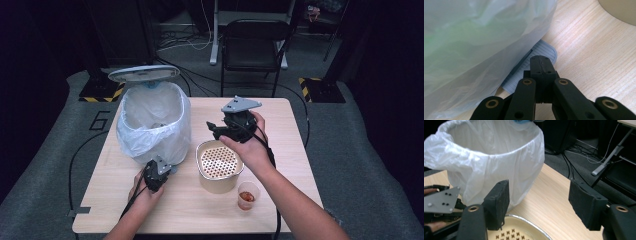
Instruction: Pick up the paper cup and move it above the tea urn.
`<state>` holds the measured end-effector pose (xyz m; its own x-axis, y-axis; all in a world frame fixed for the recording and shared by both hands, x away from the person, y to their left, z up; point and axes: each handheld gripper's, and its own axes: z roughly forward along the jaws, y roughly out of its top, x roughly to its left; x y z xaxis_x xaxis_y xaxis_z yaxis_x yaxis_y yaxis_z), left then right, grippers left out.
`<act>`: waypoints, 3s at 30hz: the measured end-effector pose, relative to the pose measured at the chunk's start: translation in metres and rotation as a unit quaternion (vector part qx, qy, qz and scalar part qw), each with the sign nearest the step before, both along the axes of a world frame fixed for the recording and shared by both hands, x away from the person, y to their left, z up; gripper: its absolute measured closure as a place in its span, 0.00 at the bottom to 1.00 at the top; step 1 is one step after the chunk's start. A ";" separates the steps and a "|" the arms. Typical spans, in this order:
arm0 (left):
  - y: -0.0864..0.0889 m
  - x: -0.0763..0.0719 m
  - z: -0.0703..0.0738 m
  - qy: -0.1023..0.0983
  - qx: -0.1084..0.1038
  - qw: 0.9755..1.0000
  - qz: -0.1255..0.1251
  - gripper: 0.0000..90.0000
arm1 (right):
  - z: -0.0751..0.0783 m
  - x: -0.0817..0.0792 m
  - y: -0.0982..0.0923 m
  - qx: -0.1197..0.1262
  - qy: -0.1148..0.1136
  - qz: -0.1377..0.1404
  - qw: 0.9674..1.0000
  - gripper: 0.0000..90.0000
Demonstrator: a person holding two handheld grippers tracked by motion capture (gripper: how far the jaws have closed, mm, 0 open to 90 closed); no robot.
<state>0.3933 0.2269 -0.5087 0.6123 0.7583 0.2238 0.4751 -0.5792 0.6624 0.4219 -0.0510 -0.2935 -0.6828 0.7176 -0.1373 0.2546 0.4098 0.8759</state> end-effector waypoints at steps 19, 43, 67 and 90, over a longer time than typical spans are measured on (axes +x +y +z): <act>-0.001 0.000 -0.001 -0.002 -0.007 1.000 0.002 1.00 | -0.027 -0.014 -0.032 0.003 0.014 -0.020 1.000 0.32; -0.001 -0.001 -0.001 -0.002 -0.001 1.000 0.004 1.00 | -0.084 -0.050 -0.069 0.031 0.028 -0.035 0.999 0.24; -0.001 -0.001 -0.001 -0.002 -0.003 1.000 0.005 1.00 | -0.160 -0.103 -0.086 0.027 0.059 -0.005 0.998 0.15; 0.000 -0.001 -0.002 -0.005 -0.009 1.000 0.003 1.00 | -0.195 -0.107 -0.087 0.015 0.080 -0.006 0.997 0.25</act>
